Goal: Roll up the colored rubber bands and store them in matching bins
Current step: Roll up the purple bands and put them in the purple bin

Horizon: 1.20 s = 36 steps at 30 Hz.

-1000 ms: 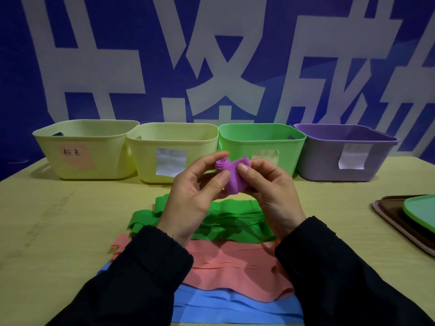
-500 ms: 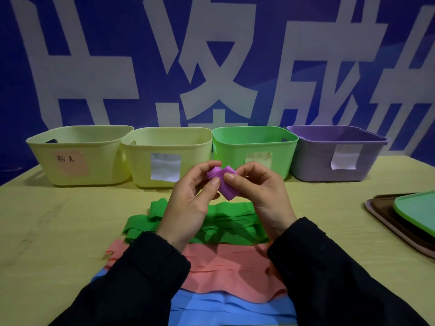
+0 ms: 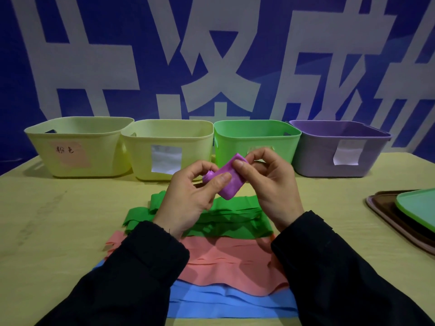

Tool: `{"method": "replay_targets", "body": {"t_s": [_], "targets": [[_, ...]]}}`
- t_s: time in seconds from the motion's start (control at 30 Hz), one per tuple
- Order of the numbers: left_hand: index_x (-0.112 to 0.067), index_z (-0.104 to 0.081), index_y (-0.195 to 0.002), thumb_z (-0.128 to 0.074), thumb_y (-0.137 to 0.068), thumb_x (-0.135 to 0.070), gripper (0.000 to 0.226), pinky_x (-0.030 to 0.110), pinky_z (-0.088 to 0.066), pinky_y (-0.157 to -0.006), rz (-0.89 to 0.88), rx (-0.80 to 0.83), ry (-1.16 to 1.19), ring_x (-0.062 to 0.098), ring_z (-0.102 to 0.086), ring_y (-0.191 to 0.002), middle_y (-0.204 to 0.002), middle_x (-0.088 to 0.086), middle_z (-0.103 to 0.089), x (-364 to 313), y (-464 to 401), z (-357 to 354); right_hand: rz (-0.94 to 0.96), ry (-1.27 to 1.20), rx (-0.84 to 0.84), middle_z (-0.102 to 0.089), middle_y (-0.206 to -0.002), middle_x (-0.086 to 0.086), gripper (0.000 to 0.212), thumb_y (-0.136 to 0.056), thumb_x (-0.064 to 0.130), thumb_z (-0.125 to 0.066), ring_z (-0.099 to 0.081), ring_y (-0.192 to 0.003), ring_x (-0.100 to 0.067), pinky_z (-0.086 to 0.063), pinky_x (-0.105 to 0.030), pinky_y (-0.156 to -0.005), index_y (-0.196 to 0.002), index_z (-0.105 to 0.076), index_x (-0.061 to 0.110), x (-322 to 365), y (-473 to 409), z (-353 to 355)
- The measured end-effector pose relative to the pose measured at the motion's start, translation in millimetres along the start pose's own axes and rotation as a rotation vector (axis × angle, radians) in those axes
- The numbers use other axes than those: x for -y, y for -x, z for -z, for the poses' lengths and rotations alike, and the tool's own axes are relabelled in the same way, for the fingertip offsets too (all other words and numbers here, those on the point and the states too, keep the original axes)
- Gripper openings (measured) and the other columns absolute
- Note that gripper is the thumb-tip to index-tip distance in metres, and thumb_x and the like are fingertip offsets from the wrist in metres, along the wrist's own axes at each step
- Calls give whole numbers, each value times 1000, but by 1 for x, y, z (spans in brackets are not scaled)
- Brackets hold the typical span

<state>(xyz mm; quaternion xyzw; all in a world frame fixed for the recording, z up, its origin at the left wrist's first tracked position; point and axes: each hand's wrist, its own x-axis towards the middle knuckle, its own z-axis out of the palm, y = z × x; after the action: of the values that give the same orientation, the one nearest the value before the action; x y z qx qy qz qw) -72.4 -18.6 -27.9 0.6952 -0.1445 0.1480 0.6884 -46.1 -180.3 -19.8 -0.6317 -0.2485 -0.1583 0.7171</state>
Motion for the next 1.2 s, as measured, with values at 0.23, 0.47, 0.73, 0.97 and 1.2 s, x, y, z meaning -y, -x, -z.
{"method": "replay_targets", "body": {"t_s": [0.23, 0.47, 0.73, 0.97, 1.2], "targets": [[-19, -63, -102, -82, -81, -32, 31, 26, -44, -52, -29, 56, -2, 13, -50, -53, -81, 3, -63, 1, 1, 1, -53, -102, -47, -65, -66, -13, 10, -85, 7, -74, -58, -59, -16, -51, -23, -58, -86, -64, 4, 3, 1, -3], [-24, -55, -120, -77, -78, -25, 48, 23, -51, -67, -40, 61, 24, 14, -67, -88, -104, -1, -70, 0, 3, -1, -63, -61, -28, -66, -65, -4, 13, -81, 8, -78, -58, -53, -9, -48, -21, -51, -82, -65, 5, 0, 4, -8], [-24, -56, -119, -70, -80, -16, 42, 32, -53, -97, -101, 52, -21, 16, -65, -107, -117, 5, -67, -1, 7, -2, -418, -72, 107, -67, -78, -5, 29, -73, 36, -78, -65, -63, -13, -58, -32, -65, -83, -61, 14, 2, 3, -5], [-23, -55, -118, -65, -80, -8, 42, 19, -51, -79, -102, 72, -44, 11, -64, -90, -117, 3, -59, -1, 9, -5, -515, -146, 155, -66, -78, -7, 24, -72, 31, -80, -64, -60, -14, -54, -24, -52, -74, -59, 21, 4, 4, -1], [-17, -63, -112, -70, -84, -18, 29, 34, -57, -92, -41, -22, 57, 25, -70, -103, -115, 8, -69, 2, 5, -1, -256, -205, 84, -61, -75, 0, 35, -59, 21, -91, -57, -75, -20, -46, -31, -70, -75, -60, 19, -10, 2, -1]]}}
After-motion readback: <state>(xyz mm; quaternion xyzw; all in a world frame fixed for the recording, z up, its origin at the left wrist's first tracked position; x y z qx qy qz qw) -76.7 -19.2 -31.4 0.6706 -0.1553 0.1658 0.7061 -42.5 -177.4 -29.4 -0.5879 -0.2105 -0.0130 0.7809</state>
